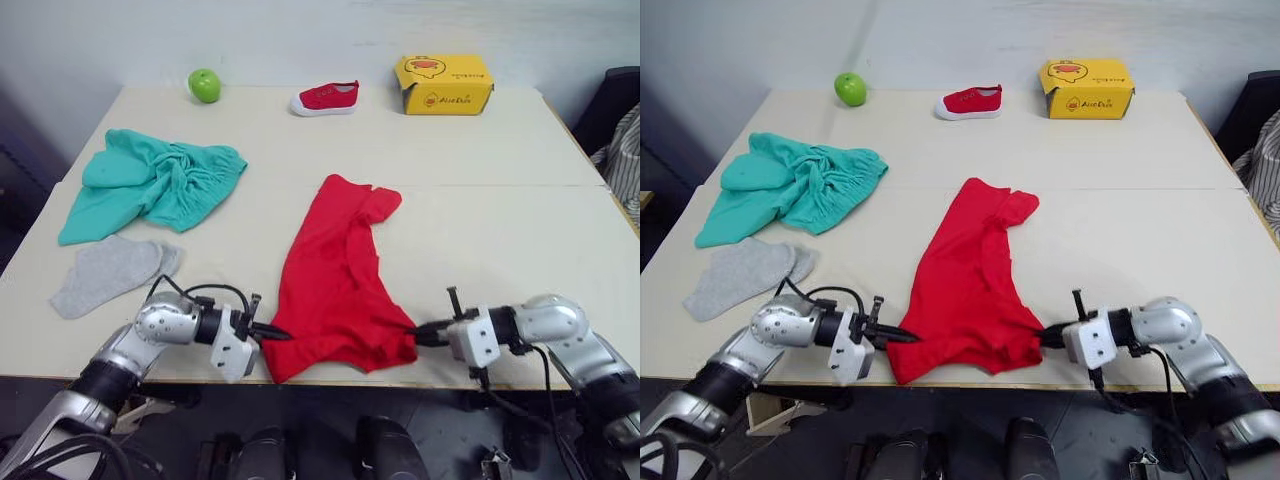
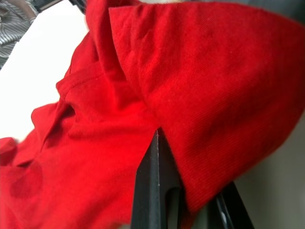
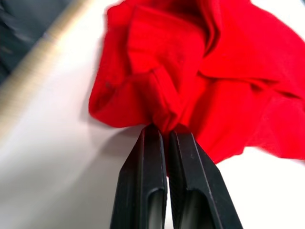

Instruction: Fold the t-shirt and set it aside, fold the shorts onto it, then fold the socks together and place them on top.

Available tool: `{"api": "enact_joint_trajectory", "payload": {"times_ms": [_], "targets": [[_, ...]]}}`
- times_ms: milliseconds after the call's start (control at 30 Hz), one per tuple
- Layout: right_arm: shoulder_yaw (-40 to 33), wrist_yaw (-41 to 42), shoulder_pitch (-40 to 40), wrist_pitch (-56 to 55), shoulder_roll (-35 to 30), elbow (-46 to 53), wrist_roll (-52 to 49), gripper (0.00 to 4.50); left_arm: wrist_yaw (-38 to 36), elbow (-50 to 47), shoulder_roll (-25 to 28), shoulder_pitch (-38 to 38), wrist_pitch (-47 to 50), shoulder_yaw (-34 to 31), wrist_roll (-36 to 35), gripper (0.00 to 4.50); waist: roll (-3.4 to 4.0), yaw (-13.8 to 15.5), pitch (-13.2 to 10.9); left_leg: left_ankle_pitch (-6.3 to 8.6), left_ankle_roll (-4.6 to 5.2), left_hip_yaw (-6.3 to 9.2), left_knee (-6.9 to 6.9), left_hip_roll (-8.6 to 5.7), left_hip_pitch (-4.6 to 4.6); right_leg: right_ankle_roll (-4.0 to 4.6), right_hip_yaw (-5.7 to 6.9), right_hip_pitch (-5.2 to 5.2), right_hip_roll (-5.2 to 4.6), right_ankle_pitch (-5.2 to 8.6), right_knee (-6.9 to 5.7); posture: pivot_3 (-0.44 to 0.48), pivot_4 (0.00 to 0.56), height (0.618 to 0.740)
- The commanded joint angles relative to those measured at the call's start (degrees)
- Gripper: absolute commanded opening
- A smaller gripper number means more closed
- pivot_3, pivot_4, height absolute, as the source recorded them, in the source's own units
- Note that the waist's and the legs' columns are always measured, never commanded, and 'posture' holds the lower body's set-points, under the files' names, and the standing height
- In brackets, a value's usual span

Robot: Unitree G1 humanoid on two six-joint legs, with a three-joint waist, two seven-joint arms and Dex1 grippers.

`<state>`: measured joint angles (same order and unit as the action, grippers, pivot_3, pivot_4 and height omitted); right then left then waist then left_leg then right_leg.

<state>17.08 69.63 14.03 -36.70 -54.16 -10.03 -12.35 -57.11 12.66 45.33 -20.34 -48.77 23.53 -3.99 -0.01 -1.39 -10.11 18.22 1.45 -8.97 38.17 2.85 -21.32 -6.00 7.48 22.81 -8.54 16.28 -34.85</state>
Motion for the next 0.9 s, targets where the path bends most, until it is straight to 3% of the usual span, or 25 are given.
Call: {"api": "enact_joint_trajectory", "payload": {"times_ms": [33, 267, 533, 733, 900], "targets": [[-4.0, 0.2, -4.8, 7.3, -4.2, 7.4, -2.2, 0.02, 0.2, -6.4, 1.7, 3.0, 3.9, -2.6, -1.4, 0.02, -0.10, 0.1, -0.1, 0.02, 0.02, 0.01, 0.02, 0.00, 0.01, -0.01, -0.01, 0.00, -0.01, -0.01, 0.01, 0.000, 0.150, 0.740], [-8.5, 0.6, -17.7, 17.0, -9.3, 21.1, -6.1, 0.02, -0.2, -17.2, 5.3, 13.0, 11.2, -5.6, -3.9, 0.02, -0.12, 0.3, -0.1, 0.34, -0.01, 0.04, -0.02, 0.32, 0.00, 0.13, -0.01, 0.07, -0.01, 0.06, 0.08, 0.000, 0.150, 0.740], [-13.1, 4.5, -24.9, 27.4, -13.7, 28.7, -12.2, 0.02, -3.9, -22.5, 7.2, 14.6, 22.0, -7.5, -9.6, 0.02, -0.19, 1.4, -0.1, 0.35, -0.03, 0.03, 0.00, 0.39, -0.01, 0.20, 0.02, 0.12, 0.11, 0.10, 0.06, 0.000, 0.150, 0.740], [-17.3, 3.6, -18.8, 36.1, -11.8, 27.9, -19.0, 0.02, -8.5, -23.4, 8.7, 10.3, 38.1, -11.6, -20.3, 0.02, -0.28, 1.4, -0.2, 0.34, -0.02, 0.03, 0.02, 0.38, -0.13, 0.20, 0.02, 0.26, 0.24, 0.10, 0.03, 0.000, 0.150, 0.740], [-19.0, 1.4, -7.5, 42.9, -8.5, 22.2, -21.5, 0.02, -10.8, -16.6, 5.3, 1.2, 44.5, -13.8, -22.4, 0.02, -0.33, 1.4, -0.2, 0.13, -0.35, 0.02, 0.08, 0.37, -0.21, 0.21, -0.01, 0.38, 0.39, 0.10, -0.05, 0.000, 0.150, 0.740]]}}
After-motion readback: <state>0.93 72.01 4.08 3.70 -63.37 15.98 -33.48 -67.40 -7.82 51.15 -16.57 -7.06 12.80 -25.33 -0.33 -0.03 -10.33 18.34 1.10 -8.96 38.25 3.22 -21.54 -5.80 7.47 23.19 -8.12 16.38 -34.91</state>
